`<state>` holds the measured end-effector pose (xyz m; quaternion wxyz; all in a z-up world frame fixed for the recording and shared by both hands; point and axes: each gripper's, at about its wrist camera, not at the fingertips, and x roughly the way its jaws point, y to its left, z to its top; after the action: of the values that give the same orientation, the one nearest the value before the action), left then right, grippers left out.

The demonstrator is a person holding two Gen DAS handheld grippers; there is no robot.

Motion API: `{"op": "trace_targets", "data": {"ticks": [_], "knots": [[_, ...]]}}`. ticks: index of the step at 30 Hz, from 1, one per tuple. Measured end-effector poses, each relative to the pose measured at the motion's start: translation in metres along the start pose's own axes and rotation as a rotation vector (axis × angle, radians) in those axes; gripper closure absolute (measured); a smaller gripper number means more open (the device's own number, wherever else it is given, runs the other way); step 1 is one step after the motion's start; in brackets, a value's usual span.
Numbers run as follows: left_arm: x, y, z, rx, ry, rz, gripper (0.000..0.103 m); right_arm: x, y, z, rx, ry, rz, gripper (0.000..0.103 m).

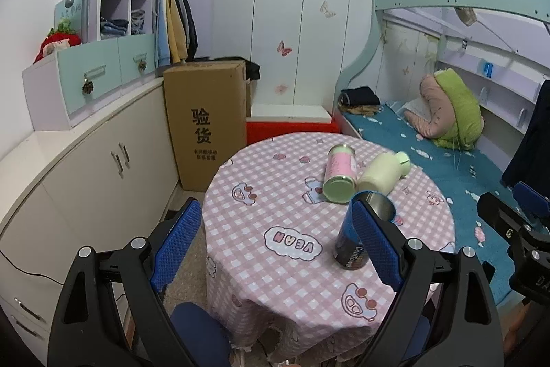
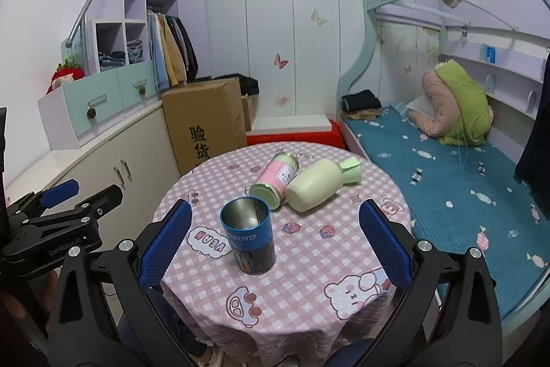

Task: Flip cup upright
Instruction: 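Withdraw the right gripper from the upright cup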

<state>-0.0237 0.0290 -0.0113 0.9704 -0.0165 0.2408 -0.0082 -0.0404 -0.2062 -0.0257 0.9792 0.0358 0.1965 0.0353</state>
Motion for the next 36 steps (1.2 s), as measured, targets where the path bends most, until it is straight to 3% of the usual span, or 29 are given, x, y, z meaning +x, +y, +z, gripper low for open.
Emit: {"op": "trace_targets", "data": {"ticks": [3,15,36], "knots": [[-0.011,-0.003,0.001,0.004,-0.026,-0.004,0.008,-0.012,0.000,0.001,-0.001,-0.020,0.007,0.005],[-0.040,-0.012,0.003,0.029,-0.108,0.005,0.008,-0.040,0.006,0.004,-0.011,-0.077,-0.006,0.005],[-0.039,-0.025,0.005,0.059,-0.170,0.001,0.008,-0.041,0.003,0.004,-0.013,-0.098,-0.056,0.005]]}}
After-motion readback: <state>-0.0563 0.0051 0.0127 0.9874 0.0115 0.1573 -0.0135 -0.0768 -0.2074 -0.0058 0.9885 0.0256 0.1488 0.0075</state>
